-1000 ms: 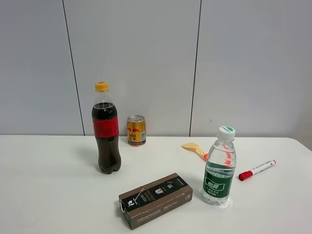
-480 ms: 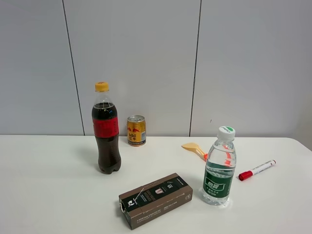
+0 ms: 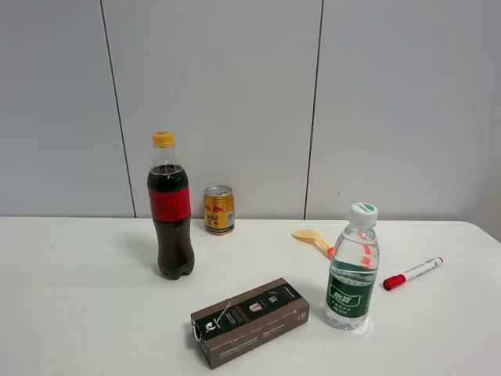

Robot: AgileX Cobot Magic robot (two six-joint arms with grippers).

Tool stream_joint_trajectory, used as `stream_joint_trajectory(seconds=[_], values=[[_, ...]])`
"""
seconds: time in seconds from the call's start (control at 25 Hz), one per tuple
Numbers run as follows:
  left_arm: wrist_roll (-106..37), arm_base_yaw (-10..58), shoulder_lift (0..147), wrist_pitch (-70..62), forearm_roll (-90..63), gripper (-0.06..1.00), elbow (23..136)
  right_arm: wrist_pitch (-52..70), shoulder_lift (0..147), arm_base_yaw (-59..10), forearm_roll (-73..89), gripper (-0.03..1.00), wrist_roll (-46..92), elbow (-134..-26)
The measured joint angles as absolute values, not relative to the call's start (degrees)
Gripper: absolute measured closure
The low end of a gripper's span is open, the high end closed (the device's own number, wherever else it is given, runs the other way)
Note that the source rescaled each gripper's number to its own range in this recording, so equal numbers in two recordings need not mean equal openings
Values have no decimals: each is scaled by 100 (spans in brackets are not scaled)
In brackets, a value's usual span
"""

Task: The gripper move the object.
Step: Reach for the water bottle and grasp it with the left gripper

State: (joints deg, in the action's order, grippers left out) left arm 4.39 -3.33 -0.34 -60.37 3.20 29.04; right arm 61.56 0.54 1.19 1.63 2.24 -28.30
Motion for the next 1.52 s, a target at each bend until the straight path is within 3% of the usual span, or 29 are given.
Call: stream_joint_trajectory(seconds=[0.32,0.88,1.2,1.52], values=[[413,-333,86,-5637,51,-6,3064,6156,54,119,163,-3,224,-2830],[-972,-333,2358,-3557,-1210,-6,3197,6156,54,119,163,-3,224,-2830],[-1089,-333,3299,-2746,-1297,-6,3197,6156,54,119,163,-3,224,-2830],[-1106,791,4213,-1566,-1119,-6,3197,6156,54,119,163,-3,224,-2830]])
